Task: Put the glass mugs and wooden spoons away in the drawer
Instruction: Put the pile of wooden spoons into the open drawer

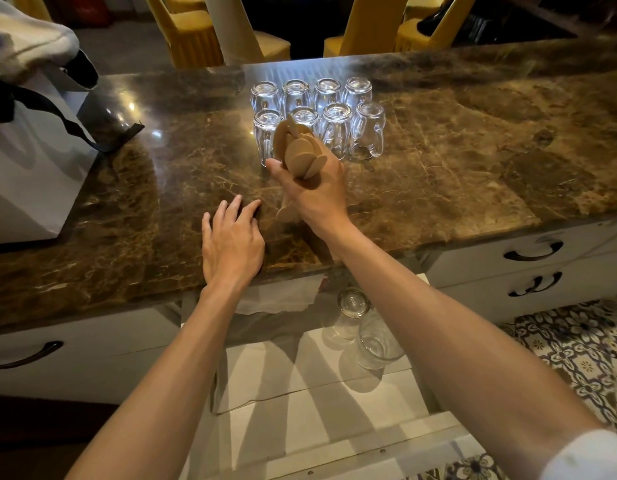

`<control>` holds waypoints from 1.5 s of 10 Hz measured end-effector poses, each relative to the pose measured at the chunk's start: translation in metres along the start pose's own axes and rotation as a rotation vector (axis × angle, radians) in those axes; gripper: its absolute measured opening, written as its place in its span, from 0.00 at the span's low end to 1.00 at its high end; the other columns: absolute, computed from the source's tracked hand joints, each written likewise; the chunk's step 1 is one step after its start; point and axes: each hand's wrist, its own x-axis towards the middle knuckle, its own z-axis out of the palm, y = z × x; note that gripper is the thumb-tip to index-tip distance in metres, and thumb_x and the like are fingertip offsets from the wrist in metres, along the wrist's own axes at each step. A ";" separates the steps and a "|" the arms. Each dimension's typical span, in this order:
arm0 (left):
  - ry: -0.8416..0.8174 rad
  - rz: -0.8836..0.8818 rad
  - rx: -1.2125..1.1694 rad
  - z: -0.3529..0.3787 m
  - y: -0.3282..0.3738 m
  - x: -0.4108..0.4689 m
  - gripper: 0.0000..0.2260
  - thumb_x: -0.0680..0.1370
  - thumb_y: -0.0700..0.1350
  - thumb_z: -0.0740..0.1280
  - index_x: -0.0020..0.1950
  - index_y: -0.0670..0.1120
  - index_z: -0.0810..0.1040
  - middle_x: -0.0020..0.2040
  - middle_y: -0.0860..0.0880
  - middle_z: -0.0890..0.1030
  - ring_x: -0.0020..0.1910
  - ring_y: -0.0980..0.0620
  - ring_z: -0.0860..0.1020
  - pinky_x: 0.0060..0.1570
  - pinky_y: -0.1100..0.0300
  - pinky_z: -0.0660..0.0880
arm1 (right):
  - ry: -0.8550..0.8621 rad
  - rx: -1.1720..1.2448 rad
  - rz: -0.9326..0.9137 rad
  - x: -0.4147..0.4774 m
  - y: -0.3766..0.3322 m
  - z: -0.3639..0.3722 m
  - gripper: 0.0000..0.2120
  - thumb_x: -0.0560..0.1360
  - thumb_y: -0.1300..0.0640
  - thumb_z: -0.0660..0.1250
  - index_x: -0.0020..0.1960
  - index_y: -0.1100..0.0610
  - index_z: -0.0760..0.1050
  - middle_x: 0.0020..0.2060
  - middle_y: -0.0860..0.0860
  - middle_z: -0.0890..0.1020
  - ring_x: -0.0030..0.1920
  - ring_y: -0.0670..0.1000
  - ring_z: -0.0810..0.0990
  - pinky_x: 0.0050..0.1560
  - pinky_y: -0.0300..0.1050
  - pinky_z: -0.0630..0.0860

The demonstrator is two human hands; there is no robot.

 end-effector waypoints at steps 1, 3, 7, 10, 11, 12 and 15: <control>-0.006 0.001 0.003 -0.001 0.000 0.001 0.18 0.82 0.45 0.52 0.72 0.51 0.66 0.74 0.48 0.63 0.75 0.50 0.55 0.74 0.49 0.46 | -0.015 -0.010 0.046 -0.002 0.002 0.001 0.14 0.67 0.59 0.76 0.48 0.62 0.75 0.34 0.40 0.74 0.34 0.44 0.74 0.36 0.36 0.73; 0.000 0.006 0.007 0.000 -0.001 0.000 0.18 0.81 0.45 0.52 0.72 0.52 0.66 0.74 0.48 0.63 0.75 0.50 0.55 0.74 0.50 0.45 | -0.043 0.013 0.121 -0.002 0.002 0.003 0.10 0.68 0.62 0.74 0.40 0.55 0.72 0.30 0.40 0.72 0.30 0.42 0.71 0.32 0.35 0.69; 0.003 0.006 0.002 0.001 -0.002 0.001 0.18 0.81 0.45 0.52 0.71 0.52 0.66 0.74 0.48 0.63 0.75 0.50 0.56 0.74 0.50 0.45 | -0.017 0.037 0.164 -0.006 0.008 0.002 0.06 0.69 0.64 0.72 0.40 0.61 0.75 0.30 0.53 0.78 0.33 0.55 0.77 0.36 0.47 0.76; 0.000 0.011 0.008 0.001 -0.002 0.001 0.18 0.81 0.45 0.52 0.71 0.51 0.66 0.74 0.48 0.64 0.75 0.49 0.56 0.74 0.49 0.46 | 0.033 0.003 0.272 -0.002 0.016 0.000 0.09 0.68 0.66 0.72 0.38 0.72 0.74 0.31 0.60 0.76 0.34 0.64 0.77 0.35 0.52 0.76; -0.001 0.014 0.008 0.001 -0.003 0.002 0.18 0.81 0.45 0.52 0.71 0.51 0.67 0.74 0.48 0.64 0.75 0.49 0.56 0.74 0.49 0.46 | 0.023 0.016 0.290 -0.003 0.018 -0.001 0.08 0.68 0.67 0.70 0.39 0.73 0.74 0.31 0.60 0.76 0.33 0.60 0.75 0.35 0.53 0.76; -0.005 0.015 0.009 0.001 -0.003 0.002 0.18 0.81 0.45 0.52 0.71 0.52 0.66 0.74 0.48 0.63 0.75 0.49 0.56 0.74 0.49 0.46 | 0.013 0.009 0.284 -0.003 0.016 -0.001 0.07 0.68 0.67 0.71 0.39 0.71 0.75 0.31 0.59 0.77 0.33 0.60 0.76 0.36 0.53 0.77; -0.012 0.013 0.001 0.000 -0.003 0.001 0.18 0.81 0.46 0.52 0.71 0.52 0.66 0.74 0.48 0.63 0.75 0.50 0.56 0.74 0.50 0.45 | 0.072 0.121 0.300 0.000 0.001 -0.006 0.09 0.69 0.62 0.73 0.38 0.68 0.77 0.32 0.63 0.80 0.34 0.63 0.79 0.38 0.59 0.78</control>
